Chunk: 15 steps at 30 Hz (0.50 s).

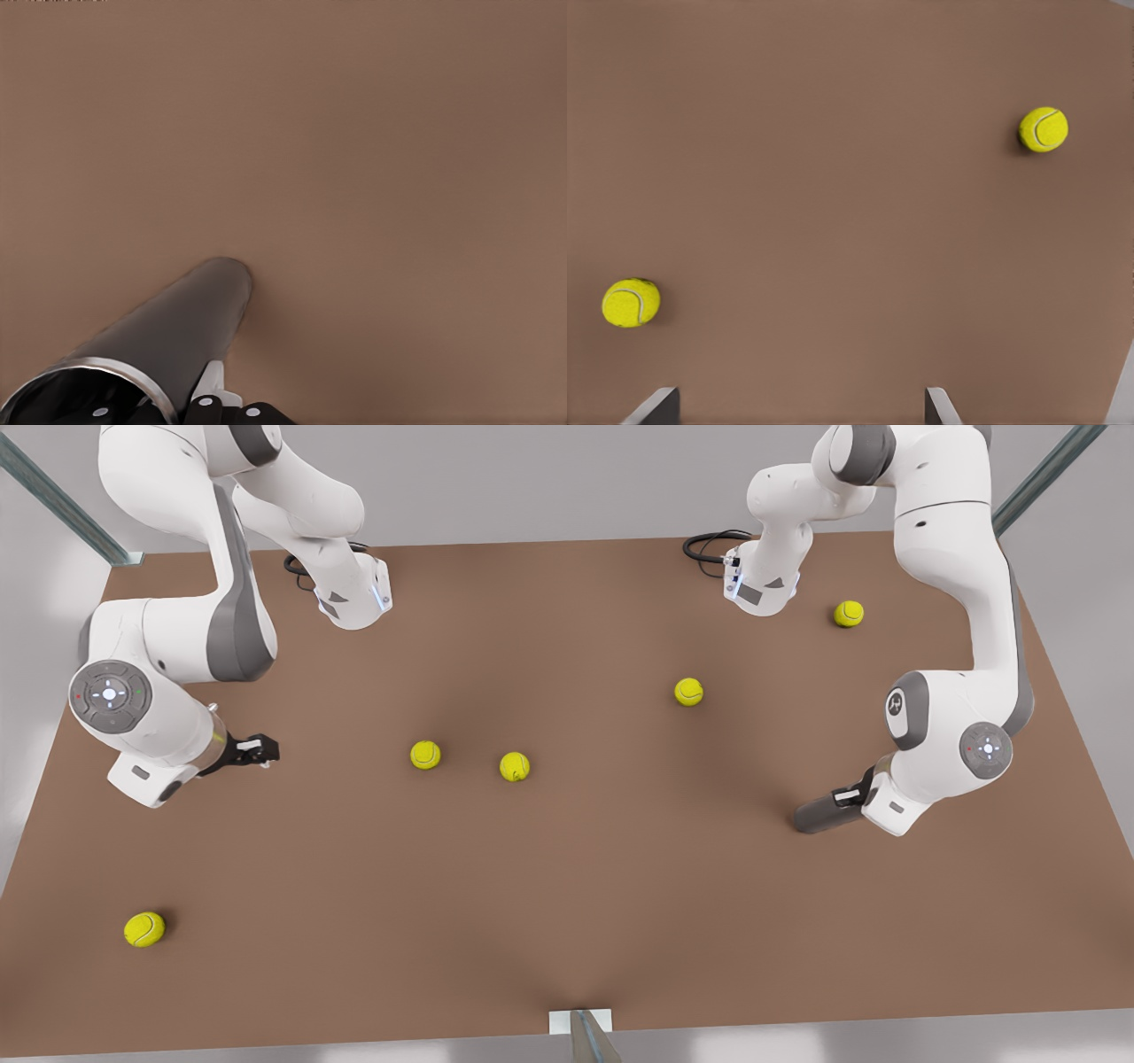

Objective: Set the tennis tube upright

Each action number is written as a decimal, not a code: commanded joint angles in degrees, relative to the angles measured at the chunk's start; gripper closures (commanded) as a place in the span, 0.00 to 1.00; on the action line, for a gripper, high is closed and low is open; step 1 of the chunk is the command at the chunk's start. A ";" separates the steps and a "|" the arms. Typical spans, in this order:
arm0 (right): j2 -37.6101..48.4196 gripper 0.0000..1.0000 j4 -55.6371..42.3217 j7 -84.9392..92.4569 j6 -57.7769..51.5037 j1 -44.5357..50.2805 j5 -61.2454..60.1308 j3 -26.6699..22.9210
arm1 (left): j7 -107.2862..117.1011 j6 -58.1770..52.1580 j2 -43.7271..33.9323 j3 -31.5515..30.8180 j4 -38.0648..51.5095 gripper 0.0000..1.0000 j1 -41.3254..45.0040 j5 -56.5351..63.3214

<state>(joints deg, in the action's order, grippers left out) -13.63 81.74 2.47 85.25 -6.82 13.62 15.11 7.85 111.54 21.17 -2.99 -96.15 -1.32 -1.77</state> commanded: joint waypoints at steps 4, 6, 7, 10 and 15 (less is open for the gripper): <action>-0.17 0.00 -0.70 -0.10 0.10 0.05 0.00 0.00 | -0.03 -0.01 0.01 -0.09 0.09 0.00 0.00 -0.25; -0.87 0.00 -1.41 0.08 0.27 0.14 0.00 0.00 | -0.03 -0.36 -0.08 -0.35 0.09 0.00 0.00 -0.25; -0.87 0.00 -1.41 0.17 0.27 0.14 -0.08 0.00 | -0.03 -0.36 -0.08 -0.61 0.09 0.00 0.00 -0.25; -0.87 0.00 -1.41 0.17 0.18 0.05 0.09 0.00 | 1.90 -1.23 -0.34 -1.67 0.18 0.00 0.00 0.72; -0.87 0.00 -1.23 0.26 -0.17 -0.04 0.18 0.00 | 1.90 -1.41 -0.52 -1.67 0.18 0.00 -0.17 0.72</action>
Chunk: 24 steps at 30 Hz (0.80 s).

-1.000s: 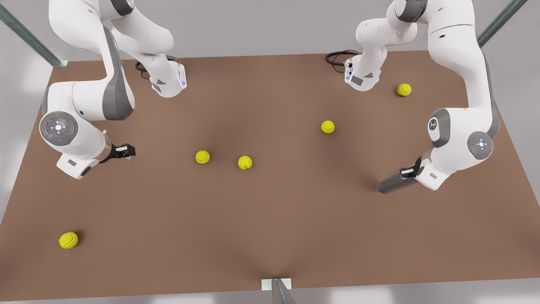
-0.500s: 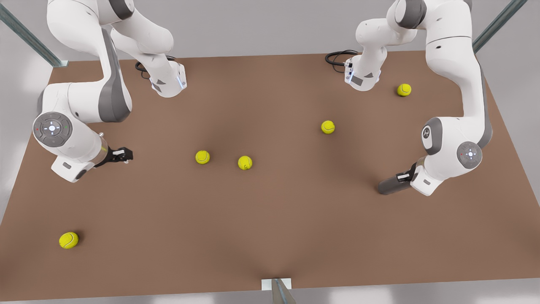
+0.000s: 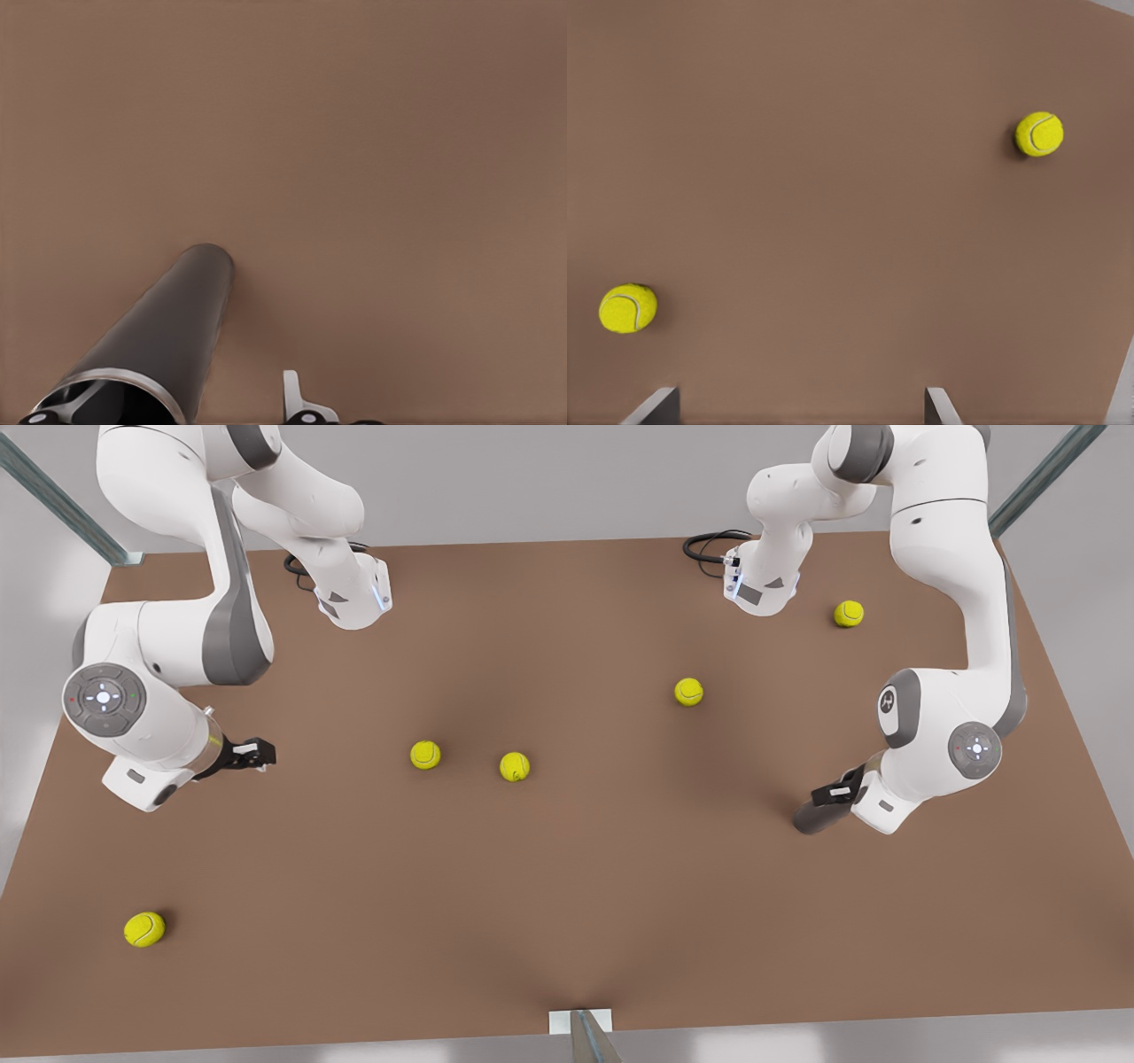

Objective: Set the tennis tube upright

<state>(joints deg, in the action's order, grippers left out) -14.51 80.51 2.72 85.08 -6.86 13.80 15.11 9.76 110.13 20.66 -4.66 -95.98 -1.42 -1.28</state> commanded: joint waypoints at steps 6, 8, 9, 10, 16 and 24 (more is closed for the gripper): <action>0.01 0.00 -0.09 0.00 0.09 0.09 0.97 0.00 | 0.00 -0.70 0.00 0.00 1.32 0.00 0.01 0.31; 0.01 0.00 -0.09 0.00 0.09 0.01 0.97 0.00 | 0.00 -1.67 0.00 0.00 2.02 0.00 0.01 0.49; 0.01 0.00 -0.09 0.00 0.09 0.09 0.97 -0.08 | 0.00 -2.02 0.00 0.00 2.11 0.00 0.01 0.49; 0.01 0.00 -0.09 0.00 0.09 0.09 0.97 0.00 | 0.00 -2.02 -0.35 0.00 2.20 0.00 0.01 0.49; 0.01 0.00 0.00 0.00 0.00 0.09 0.97 0.00 | 0.00 -7.29 -1.59 0.09 5.89 0.00 -0.07 1.37; 0.01 0.00 0.00 0.00 0.00 0.09 0.97 0.00 | -5.62 -21.27 -6.50 0.00 15.73 0.00 -1.22 3.21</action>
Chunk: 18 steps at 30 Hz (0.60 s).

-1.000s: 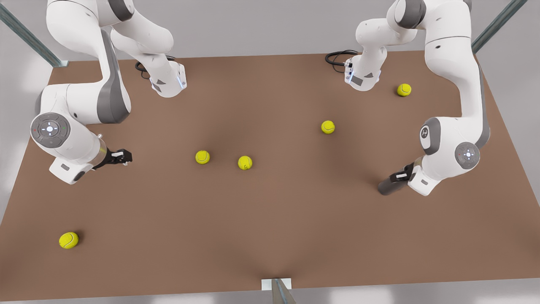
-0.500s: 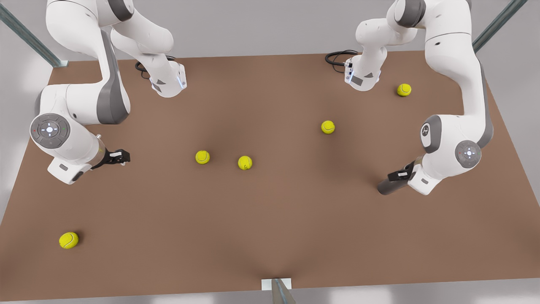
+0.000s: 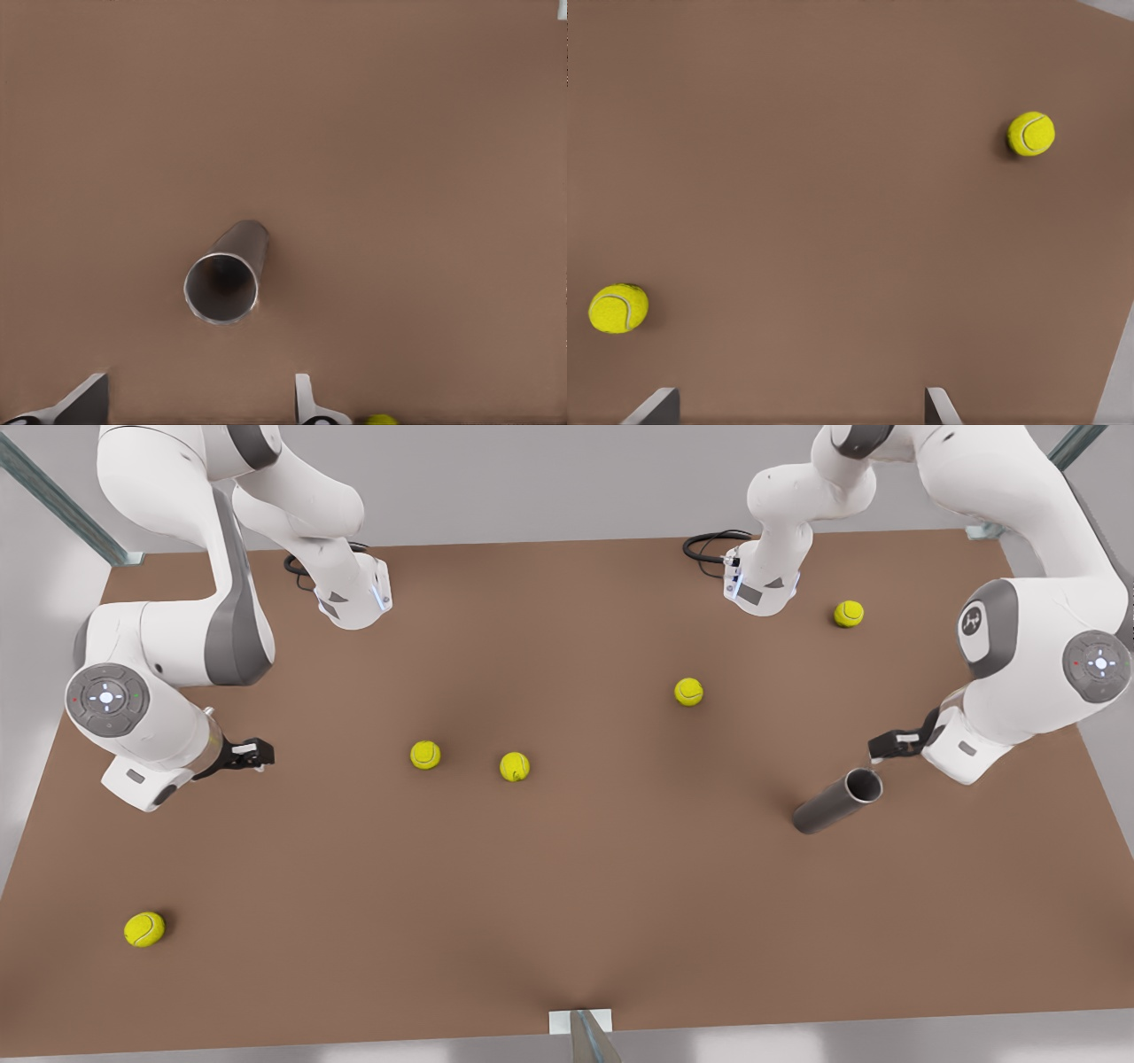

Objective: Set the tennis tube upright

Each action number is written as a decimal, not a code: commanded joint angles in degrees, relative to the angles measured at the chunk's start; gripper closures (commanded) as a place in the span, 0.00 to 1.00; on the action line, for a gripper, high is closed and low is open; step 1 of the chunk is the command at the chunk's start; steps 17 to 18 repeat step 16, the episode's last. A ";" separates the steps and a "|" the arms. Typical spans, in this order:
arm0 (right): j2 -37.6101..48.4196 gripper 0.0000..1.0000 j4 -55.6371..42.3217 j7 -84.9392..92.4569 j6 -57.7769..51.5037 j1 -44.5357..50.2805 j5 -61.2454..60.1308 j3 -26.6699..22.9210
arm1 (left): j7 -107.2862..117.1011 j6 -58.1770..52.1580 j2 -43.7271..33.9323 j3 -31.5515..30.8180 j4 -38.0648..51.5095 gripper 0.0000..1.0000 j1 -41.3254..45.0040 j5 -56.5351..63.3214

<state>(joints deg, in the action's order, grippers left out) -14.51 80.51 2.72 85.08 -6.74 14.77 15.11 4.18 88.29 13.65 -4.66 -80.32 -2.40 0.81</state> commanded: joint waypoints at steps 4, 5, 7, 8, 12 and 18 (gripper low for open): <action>0.01 0.00 0.00 0.00 0.00 0.06 0.00 0.01 | 0.13 -0.31 -1.52 0.00 -1.86 0.00 0.12 1.12; 0.01 0.00 0.00 0.00 0.00 0.06 0.00 0.01 | 0.04 -0.31 -1.52 0.00 -1.86 0.00 0.12 1.12; 0.01 0.00 0.00 0.00 0.00 0.15 0.00 0.01 | 0.13 -0.31 -1.35 0.00 -2.39 0.00 0.12 1.12; 0.01 0.00 0.00 0.00 0.00 0.06 0.00 0.01 | 0.13 -0.31 -1.26 0.00 -2.39 0.00 0.20 1.12; 0.01 0.00 -0.09 -0.09 0.00 2.88 0.70 0.01 | 0.13 -0.31 -1.08 0.00 -2.39 0.00 0.12 1.12; 0.01 0.00 -0.26 0.18 0.18 5.07 1.05 0.01 | 0.13 -0.31 -1.00 0.00 -2.39 0.00 0.12 1.12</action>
